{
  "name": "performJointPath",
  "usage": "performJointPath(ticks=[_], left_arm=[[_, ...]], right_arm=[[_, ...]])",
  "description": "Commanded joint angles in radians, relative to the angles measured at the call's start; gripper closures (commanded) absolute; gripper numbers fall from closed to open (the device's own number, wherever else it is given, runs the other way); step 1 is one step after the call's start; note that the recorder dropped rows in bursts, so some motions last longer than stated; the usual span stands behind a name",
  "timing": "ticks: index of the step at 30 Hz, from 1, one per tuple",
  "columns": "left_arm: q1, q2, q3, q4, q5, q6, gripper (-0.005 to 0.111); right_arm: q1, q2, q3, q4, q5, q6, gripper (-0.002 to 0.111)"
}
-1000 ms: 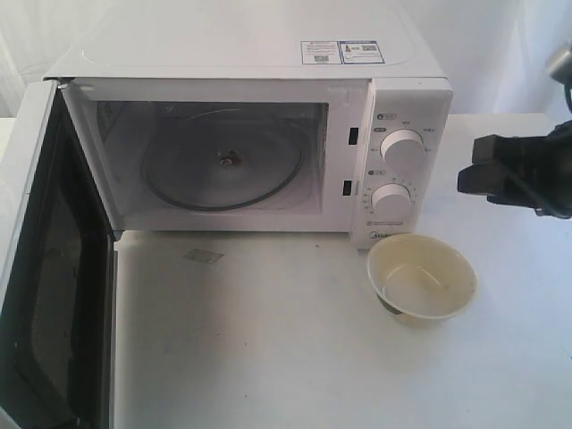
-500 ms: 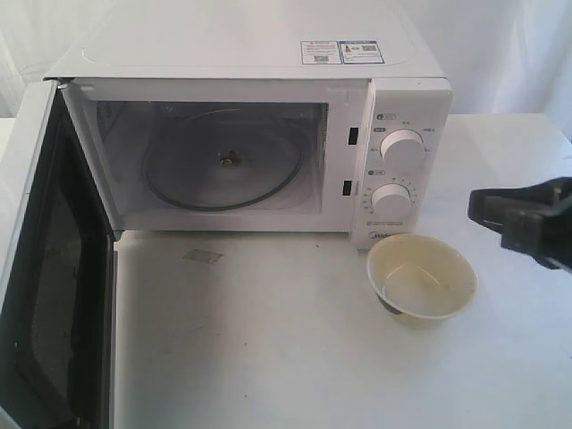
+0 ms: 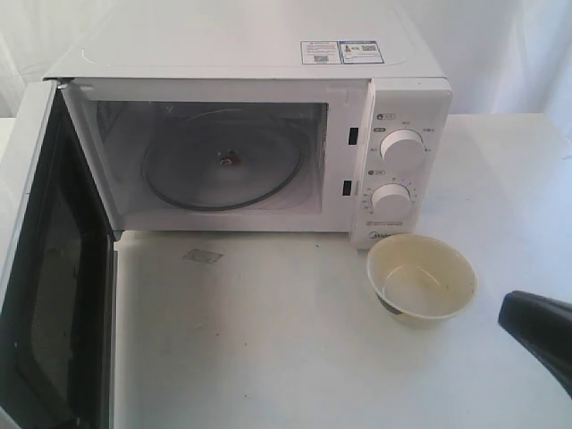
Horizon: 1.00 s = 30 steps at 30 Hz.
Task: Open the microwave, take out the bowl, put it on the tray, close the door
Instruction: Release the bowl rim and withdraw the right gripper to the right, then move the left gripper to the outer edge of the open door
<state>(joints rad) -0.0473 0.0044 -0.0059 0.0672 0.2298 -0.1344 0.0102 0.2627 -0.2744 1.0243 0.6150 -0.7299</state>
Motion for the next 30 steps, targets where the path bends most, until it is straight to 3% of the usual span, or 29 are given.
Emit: performJointPath(ticks=[1, 10, 17, 25, 30], left_arm=[[0.001, -0.004, 0.006, -0.008, 0.003, 0.004, 0.107], [0.001, -0.004, 0.006, -0.008, 0.003, 0.004, 0.107], [0.001, -0.004, 0.006, -0.008, 0.003, 0.004, 0.107], [0.001, -0.004, 0.006, -0.008, 0.003, 0.004, 0.107], [0.001, -0.004, 0.006, -0.008, 0.003, 0.004, 0.107]], right_arm=[[0.001, -0.103, 0.039, 0.071, 0.013, -0.037, 0.108], [0.001, -0.17, 0.044, 0.079, 0.043, -0.04, 0.108], [0.001, -0.175, 0.079, 0.282, 0.1, -0.326, 0.108], [0.001, -0.175, 0.153, 0.301, -0.068, -0.255, 0.108], [0.001, -0.175, 0.178, 0.303, -0.046, -0.199, 0.108]])
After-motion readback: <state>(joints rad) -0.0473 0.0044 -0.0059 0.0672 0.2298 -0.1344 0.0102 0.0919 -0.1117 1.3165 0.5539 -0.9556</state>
